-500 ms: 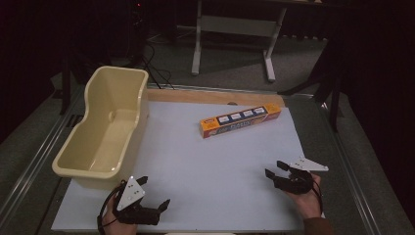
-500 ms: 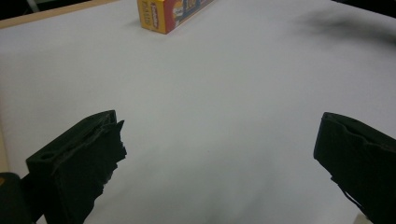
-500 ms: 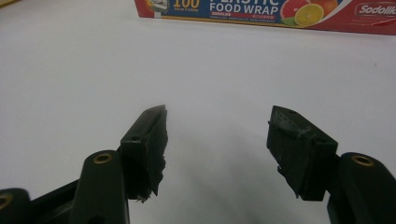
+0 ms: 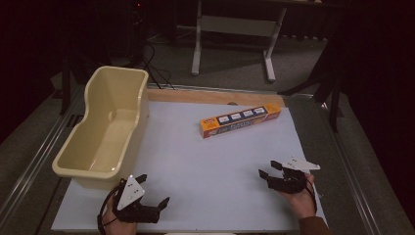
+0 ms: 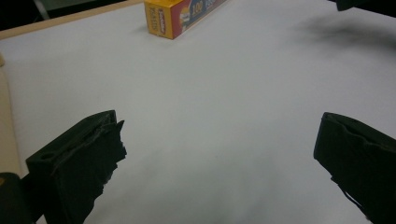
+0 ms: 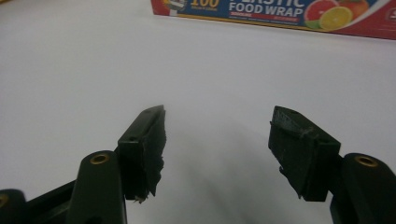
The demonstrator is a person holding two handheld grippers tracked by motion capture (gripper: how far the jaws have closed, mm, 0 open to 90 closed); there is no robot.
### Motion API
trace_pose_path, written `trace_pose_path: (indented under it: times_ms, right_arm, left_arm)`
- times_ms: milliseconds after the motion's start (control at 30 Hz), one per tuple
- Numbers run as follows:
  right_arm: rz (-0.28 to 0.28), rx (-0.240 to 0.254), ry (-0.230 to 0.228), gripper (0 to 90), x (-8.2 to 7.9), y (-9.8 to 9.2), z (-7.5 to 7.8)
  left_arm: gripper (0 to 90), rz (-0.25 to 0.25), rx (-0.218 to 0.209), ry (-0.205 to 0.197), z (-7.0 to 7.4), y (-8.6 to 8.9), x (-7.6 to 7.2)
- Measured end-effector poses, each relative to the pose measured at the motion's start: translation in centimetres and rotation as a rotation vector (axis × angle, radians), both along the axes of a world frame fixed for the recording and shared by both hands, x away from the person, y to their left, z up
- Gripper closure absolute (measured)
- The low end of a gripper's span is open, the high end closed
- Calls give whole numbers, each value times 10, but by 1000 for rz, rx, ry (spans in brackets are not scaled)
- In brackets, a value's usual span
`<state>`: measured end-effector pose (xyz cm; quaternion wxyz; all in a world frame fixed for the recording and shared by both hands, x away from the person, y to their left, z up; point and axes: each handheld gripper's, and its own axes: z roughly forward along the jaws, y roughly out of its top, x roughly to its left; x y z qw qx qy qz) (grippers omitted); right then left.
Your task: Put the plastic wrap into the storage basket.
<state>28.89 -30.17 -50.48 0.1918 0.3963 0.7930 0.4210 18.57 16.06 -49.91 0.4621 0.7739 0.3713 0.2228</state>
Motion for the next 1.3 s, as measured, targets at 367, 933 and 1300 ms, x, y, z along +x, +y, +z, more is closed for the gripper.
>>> trace_pose_path:
  times_ms: [367,933,1300]
  right_arm:
    - [50,23,-7,448,4,22,7]
    - [129,20,-80,896,37,91,37]
    - [142,22,-85,898,71,127,40]
  left_arm:
    - [11,-1,1,-30,2,0,-2]
    - [11,4,-2,-45,3,2,-3]
    - [11,9,-14,-50,4,5,-4]
